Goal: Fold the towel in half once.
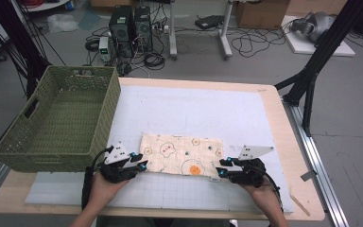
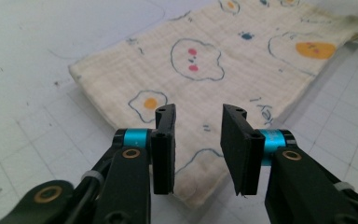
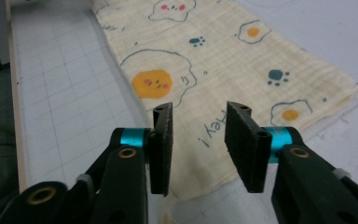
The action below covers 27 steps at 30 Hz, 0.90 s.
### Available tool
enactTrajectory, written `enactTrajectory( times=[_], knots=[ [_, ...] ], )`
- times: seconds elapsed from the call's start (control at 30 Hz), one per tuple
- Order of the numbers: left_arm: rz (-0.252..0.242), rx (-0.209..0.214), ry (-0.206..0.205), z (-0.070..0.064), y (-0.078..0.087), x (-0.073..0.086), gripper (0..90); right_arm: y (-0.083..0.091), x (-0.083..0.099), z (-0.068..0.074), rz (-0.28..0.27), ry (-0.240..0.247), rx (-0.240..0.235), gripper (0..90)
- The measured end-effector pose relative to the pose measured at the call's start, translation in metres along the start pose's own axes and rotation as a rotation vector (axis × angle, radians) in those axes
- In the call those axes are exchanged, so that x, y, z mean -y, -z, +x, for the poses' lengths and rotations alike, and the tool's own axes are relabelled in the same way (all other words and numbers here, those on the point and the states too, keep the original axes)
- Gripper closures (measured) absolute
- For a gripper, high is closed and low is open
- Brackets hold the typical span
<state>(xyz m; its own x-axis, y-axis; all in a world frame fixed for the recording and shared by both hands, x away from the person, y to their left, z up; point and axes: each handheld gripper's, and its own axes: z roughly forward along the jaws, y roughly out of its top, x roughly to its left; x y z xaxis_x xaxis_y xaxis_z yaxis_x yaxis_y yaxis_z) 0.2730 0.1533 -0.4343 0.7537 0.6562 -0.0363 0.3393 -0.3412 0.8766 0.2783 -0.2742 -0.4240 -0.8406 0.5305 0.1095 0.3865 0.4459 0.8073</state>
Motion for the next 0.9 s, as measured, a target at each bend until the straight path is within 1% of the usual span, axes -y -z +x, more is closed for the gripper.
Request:
enactTrajectory(
  times=[0.07,0.2,0.27,0.37,0.4,0.47,0.57,0.67,0.73,0.83,0.9],
  knots=[
    [-0.017,0.001,0.006,0.002,0.002,0.000,59.6,0.002,-0.001,0.000,-0.024,-0.010,0.000,54.1],
    [-0.045,-0.002,0.018,0.005,0.007,0.000,52.4,0.004,-0.001,0.001,-0.064,-0.018,0.003,46.3],
    [-0.063,0.004,0.023,0.006,0.009,0.000,50.5,0.005,-0.002,0.003,-0.076,-0.019,0.009,41.9],
    [-0.085,0.010,0.042,0.008,0.011,-0.001,43.1,0.005,-0.003,0.004,-0.094,-0.009,0.017,35.1],
    [-0.093,0.012,0.046,0.008,0.012,-0.001,42.1,0.005,-0.003,0.004,-0.095,-0.010,0.018,33.0],
    [-0.095,0.010,0.047,0.008,0.014,-0.001,39.1,0.005,-0.003,0.004,-0.095,-0.012,0.018,29.9],
    [-0.090,0.006,0.043,0.008,0.014,-0.001,38.2,0.004,-0.003,0.003,-0.093,-0.019,0.015,26.3],
    [-0.083,0.006,0.040,0.009,0.014,-0.001,38.1,0.003,-0.003,0.003,-0.092,-0.016,0.027,24.3],
    [-0.084,0.003,0.037,0.009,0.014,-0.001,37.8,0.003,-0.003,0.003,-0.098,-0.028,0.025,22.5],
    [-0.087,0.000,0.036,0.008,0.015,-0.001,37.5,0.003,-0.003,0.003,-0.093,-0.033,0.026,21.9],
    [-0.088,-0.003,0.037,0.008,0.015,-0.001,37.2,0.002,-0.002,0.002,-0.089,-0.025,0.027,21.9]
  ],
)
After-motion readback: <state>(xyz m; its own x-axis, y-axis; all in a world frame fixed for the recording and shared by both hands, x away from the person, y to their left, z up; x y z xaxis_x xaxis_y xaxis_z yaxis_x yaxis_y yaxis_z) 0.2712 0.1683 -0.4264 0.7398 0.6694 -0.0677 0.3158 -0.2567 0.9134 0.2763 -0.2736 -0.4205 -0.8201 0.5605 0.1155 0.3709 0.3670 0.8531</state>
